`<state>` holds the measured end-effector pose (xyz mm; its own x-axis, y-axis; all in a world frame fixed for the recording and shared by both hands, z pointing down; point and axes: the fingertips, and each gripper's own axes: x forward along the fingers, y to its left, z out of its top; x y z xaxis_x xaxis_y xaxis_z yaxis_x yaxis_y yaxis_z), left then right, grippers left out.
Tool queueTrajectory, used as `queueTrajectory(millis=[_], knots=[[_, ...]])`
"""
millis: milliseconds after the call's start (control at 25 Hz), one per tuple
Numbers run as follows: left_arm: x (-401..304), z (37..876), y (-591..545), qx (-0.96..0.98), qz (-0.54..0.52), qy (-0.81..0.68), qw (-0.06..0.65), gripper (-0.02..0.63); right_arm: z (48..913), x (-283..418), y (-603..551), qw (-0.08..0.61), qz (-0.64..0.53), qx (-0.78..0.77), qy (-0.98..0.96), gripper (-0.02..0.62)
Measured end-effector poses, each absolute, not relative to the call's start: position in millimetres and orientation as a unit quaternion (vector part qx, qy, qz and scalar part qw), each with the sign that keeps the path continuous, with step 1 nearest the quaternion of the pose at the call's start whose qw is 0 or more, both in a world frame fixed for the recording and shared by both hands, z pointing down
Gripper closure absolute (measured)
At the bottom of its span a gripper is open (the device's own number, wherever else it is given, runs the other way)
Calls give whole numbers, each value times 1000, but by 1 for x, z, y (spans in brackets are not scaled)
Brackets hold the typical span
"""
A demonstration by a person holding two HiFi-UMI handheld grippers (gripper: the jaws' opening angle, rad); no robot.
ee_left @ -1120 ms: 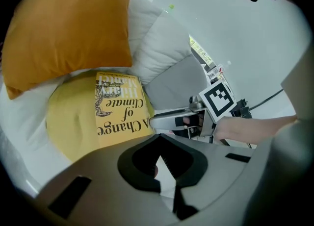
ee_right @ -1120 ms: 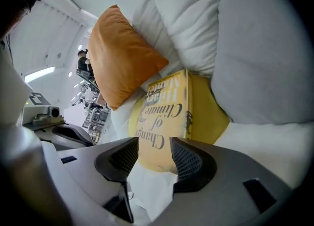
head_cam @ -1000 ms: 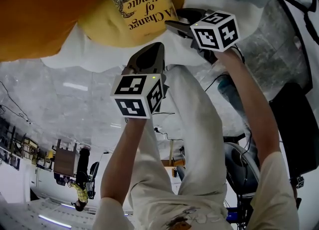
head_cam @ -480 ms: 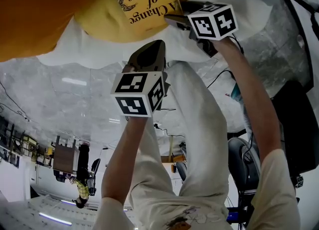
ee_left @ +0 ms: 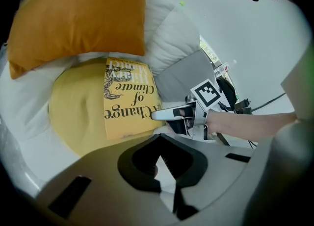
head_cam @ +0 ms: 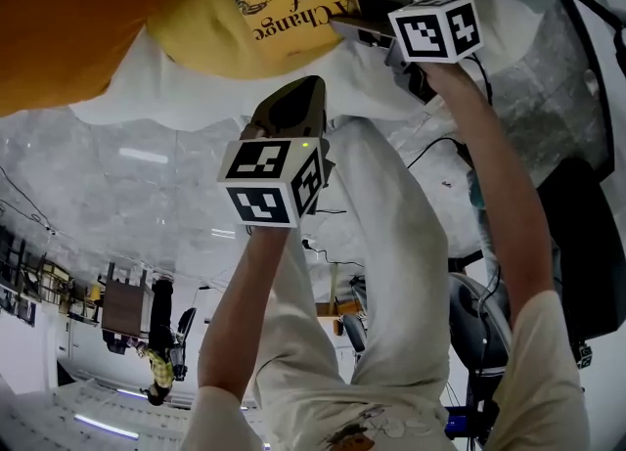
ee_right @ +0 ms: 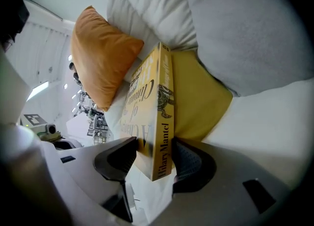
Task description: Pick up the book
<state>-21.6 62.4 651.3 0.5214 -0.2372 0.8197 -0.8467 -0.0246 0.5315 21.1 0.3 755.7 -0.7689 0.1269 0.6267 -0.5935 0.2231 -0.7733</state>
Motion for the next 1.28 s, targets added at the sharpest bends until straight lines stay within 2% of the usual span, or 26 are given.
queueTrajectory(millis=[360,760,1280], knots=[[-16,637,43,671,266,-410,557,603,696,20,-13,280,573,164,-753,422],[7,620,45,684,259,-404,550,603,665,16,-8,226,606,164,-745,419],[-16,605,52,684,264,-415,539,603,664,17,-2,216,637,211,-709,433]])
